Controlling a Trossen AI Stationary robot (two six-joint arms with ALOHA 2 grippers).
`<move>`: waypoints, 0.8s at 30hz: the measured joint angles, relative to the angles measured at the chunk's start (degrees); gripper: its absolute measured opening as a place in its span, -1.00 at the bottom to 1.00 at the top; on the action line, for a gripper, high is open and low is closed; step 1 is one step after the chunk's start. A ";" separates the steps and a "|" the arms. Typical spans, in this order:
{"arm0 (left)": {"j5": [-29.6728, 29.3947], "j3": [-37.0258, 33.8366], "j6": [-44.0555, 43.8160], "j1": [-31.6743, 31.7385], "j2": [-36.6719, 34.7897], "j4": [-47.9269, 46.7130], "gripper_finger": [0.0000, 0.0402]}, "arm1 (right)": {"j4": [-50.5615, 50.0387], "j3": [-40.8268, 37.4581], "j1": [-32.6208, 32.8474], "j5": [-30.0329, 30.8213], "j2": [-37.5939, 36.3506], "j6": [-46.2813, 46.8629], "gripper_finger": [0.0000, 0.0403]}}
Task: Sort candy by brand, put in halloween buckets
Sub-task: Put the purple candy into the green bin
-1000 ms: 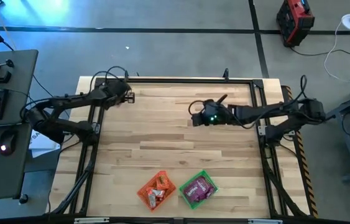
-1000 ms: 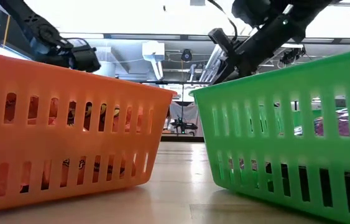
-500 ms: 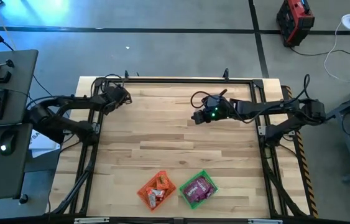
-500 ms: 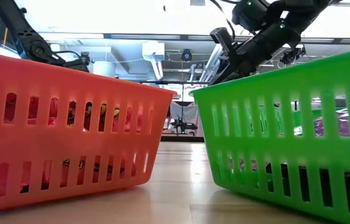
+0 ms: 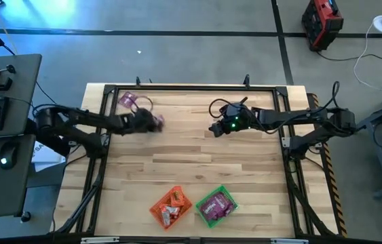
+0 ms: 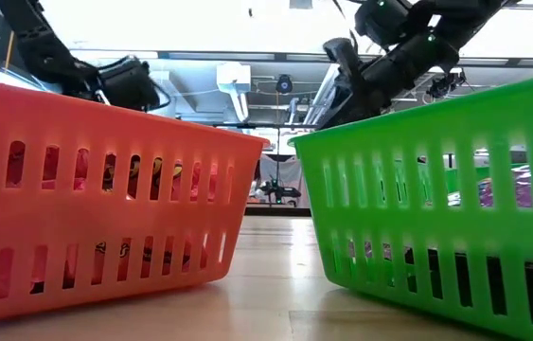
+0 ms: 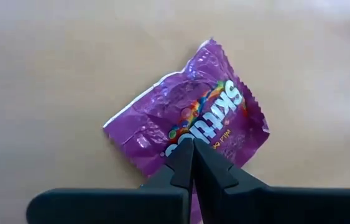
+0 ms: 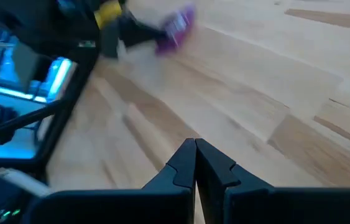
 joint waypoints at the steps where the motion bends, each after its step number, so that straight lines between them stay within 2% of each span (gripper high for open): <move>1: 0.55 0.13 -1.21 -2.80 0.90 1.60 -1.00 | 0.00 0.00 -0.12 -0.74 -0.66 -0.20 -1.00; 6: 0.52 4.36 -5.83 -14.65 10.71 8.84 -1.00 | 0.04 0.00 -0.48 -1.90 -6.51 -1.45 -1.00; 10: 2.83 12.29 -4.28 -19.03 20.78 13.37 -1.00 | 0.03 0.00 -0.48 -1.91 -11.83 -2.75 -1.00; 16: 8.73 27.06 5.73 -19.35 31.08 13.12 -1.00 | -7.42 0.00 1.04 -1.96 -16.45 1.98 -1.00; 21: 12.50 36.48 13.63 -18.81 35.69 11.24 -1.00 | -20.62 0.00 3.87 -0.16 -15.88 6.29 -1.00; 24: 15.02 40.08 16.26 -17.91 35.94 10.02 -1.00 | -26.00 -1.00 5.73 2.12 -15.46 9.42 -1.00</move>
